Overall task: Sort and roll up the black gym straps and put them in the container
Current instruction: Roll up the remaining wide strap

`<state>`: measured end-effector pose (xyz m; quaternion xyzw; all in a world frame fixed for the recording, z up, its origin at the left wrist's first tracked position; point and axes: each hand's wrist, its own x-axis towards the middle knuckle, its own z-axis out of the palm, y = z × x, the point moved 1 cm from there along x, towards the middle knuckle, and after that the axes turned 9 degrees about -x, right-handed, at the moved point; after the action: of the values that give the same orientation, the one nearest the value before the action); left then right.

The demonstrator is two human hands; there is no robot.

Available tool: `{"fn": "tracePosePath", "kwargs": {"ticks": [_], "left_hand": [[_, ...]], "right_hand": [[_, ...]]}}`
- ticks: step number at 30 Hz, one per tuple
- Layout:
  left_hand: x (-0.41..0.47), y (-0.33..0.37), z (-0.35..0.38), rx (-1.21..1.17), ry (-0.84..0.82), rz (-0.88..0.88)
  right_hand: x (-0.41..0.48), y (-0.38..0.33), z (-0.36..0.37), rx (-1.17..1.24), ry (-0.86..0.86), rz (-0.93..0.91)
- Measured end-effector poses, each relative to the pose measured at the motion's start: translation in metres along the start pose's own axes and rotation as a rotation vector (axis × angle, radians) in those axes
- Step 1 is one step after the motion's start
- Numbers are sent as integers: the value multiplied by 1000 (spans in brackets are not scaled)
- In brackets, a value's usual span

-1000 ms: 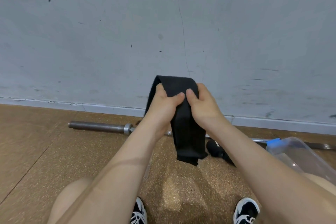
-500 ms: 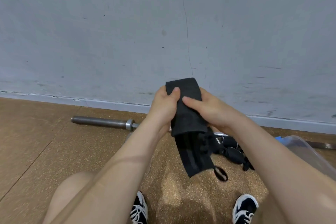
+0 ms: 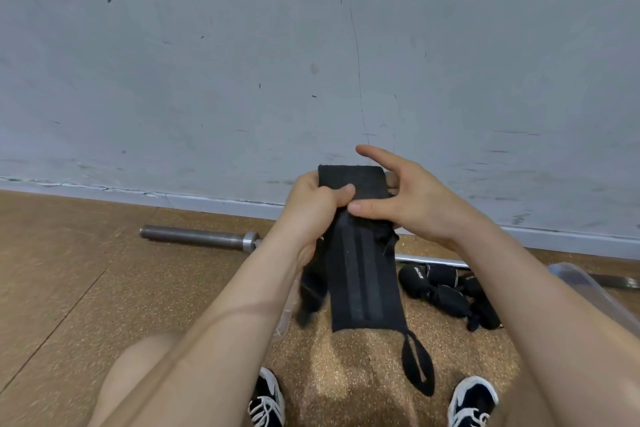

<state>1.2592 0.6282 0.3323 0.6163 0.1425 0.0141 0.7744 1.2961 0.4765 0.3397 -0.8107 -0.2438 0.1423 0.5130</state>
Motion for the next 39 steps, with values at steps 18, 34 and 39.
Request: {"fn": "tracePosePath", "kwargs": {"ticks": [18,34,39], "left_hand": [[-5,12,-2,-164,57,-2],[-1,7,-7,47,21,133],[3,6,-7,145,-3,168]], "right_hand": [[-1,14,-36,-419,-38,207],[-7,-10,6,-126,33,349],[-11,-14,-7,-296,431,182]]}}
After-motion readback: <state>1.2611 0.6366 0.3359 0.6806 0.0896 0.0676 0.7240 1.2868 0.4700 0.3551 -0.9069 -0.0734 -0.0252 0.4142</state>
